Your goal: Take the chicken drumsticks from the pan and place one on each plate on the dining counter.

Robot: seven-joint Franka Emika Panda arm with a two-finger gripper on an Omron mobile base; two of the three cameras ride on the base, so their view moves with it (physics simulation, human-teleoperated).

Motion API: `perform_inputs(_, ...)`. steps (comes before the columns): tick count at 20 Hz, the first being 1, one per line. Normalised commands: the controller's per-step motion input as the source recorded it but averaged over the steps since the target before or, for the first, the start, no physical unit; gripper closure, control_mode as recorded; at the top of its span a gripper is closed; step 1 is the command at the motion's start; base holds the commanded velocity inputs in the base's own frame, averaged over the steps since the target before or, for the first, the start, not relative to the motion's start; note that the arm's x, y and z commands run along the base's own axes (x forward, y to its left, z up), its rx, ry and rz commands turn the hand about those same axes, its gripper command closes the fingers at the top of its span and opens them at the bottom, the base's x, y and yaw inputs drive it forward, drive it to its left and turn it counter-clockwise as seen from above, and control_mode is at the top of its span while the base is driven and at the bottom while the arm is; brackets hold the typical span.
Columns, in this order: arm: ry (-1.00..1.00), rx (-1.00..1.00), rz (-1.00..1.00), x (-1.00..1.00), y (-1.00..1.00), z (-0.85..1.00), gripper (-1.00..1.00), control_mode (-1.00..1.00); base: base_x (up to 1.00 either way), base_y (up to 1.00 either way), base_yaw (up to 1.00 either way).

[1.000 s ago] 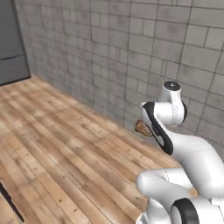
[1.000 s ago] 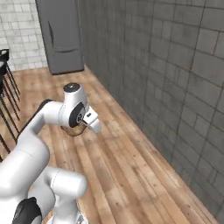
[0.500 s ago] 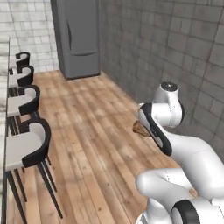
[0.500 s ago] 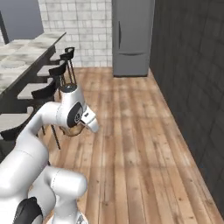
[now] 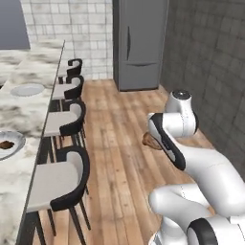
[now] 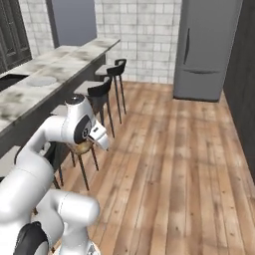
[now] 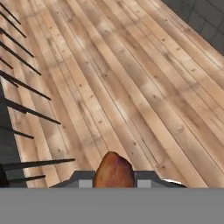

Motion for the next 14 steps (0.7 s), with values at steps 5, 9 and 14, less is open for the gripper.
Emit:
perform_inputs(5,0.0,0.0,0.0,0.0,0.0,0.0,1.0,1.0,1.0,-0.16,0.24)
perform_inputs(9,0.0,0.0,0.0,0.0,0.0,0.0,1.0,1.0,1.0,-0.24,0.14)
perform_inputs(14,0.0,0.0,0.0,0.0,0.0,0.0,1.0,1.0,1.0,-0.27,0.08)
